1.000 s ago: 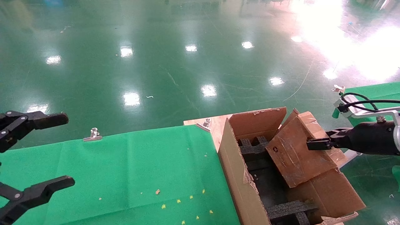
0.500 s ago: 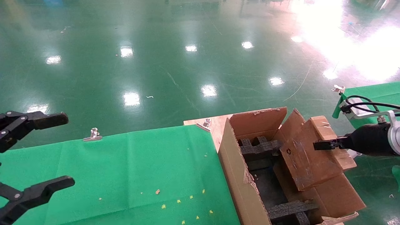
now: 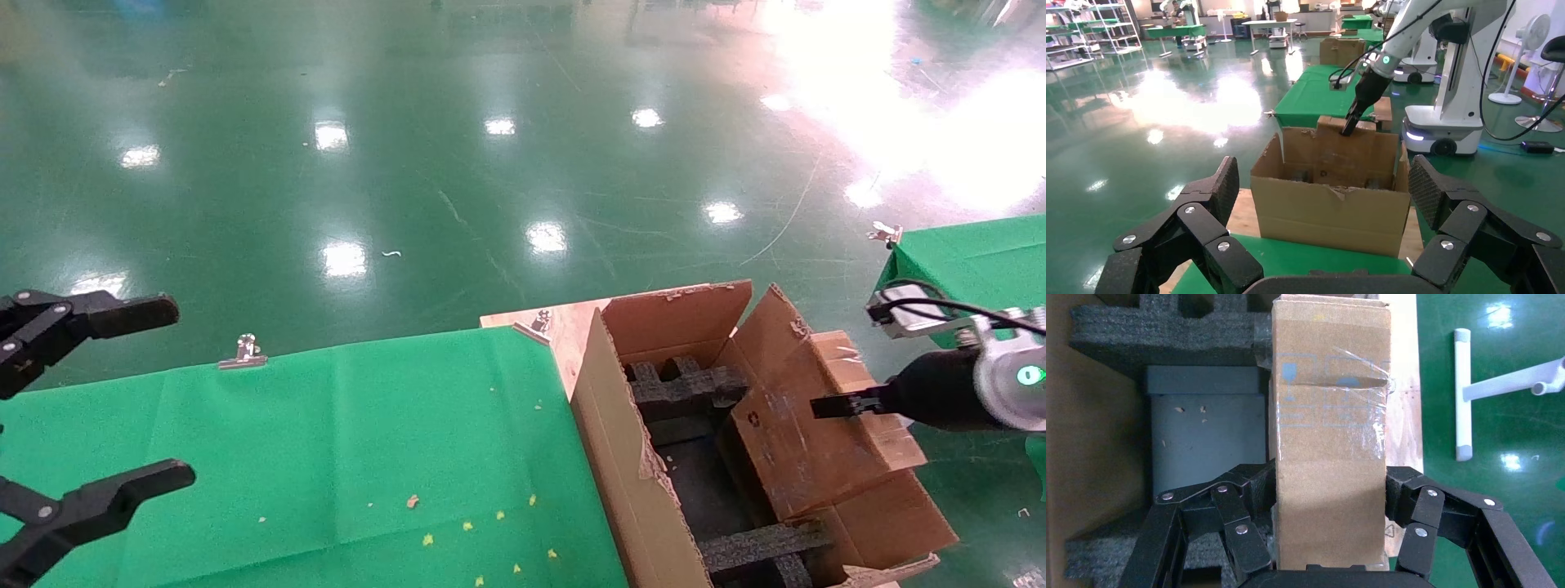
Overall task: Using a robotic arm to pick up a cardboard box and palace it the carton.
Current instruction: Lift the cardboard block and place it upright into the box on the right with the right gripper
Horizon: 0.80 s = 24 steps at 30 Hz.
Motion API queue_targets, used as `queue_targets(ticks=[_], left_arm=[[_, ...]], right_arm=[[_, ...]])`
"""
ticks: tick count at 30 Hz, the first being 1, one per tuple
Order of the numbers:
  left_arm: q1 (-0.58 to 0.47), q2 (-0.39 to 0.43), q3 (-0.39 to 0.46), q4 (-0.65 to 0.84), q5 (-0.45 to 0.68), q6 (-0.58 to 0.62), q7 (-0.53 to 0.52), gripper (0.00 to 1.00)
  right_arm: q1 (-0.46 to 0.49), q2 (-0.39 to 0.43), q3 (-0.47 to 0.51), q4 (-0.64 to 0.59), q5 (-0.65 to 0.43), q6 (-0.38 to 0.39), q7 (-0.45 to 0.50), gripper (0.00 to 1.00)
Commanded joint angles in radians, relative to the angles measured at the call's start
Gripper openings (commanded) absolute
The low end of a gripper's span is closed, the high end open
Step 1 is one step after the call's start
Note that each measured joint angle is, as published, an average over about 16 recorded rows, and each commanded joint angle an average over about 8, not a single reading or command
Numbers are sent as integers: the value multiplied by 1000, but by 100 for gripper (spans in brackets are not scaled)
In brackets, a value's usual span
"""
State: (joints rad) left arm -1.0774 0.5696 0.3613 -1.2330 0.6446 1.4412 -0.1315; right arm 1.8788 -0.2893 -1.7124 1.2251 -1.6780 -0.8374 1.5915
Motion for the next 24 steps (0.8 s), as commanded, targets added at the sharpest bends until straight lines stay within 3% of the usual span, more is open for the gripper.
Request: queue_targets(ticks=[1, 13, 24], left_arm=[[0, 0, 0, 0, 0, 0, 0, 100], [0, 0, 0, 0, 0, 0, 0, 100], [0, 0, 0, 0, 0, 0, 0, 100]], right_arm=[[-17, -12, -7, -4, -4, 20, 17, 0], [-119, -139, -36, -129, 10, 124, 29, 0], [-217, -234, -42, -269, 87, 186, -41, 0]])
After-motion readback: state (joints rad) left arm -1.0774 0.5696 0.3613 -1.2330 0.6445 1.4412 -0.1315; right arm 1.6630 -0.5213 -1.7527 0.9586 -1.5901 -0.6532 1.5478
